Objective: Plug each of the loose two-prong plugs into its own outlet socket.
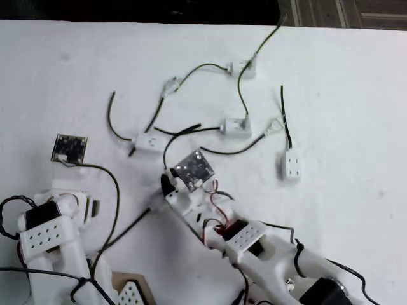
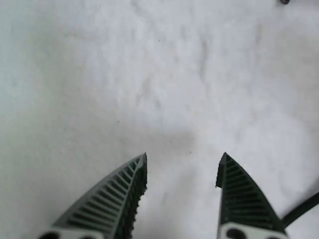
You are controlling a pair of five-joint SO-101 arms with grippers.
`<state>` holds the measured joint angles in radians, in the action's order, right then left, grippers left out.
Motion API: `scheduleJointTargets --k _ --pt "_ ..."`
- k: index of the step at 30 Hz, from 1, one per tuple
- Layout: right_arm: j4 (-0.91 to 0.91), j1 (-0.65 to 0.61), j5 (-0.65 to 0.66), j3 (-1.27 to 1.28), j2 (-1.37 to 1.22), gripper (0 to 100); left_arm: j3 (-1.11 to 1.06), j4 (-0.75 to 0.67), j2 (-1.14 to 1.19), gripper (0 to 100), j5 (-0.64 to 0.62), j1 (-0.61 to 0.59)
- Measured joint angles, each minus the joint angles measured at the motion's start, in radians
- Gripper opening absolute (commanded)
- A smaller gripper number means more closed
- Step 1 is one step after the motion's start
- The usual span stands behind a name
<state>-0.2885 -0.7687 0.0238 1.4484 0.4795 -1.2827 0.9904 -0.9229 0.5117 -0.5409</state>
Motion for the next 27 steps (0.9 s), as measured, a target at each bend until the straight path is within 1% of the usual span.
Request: scheduleJointTargets --k 22,27 --pt "0.049 -0.014 0.003 0.005 0.011 1.6 0.000 0.000 0.000 24 0.000 0.000" --pt "0.146 -0.014 0.003 0.005 0.075 1.6 0.000 -0.008 0.000 24 0.000 0.000"
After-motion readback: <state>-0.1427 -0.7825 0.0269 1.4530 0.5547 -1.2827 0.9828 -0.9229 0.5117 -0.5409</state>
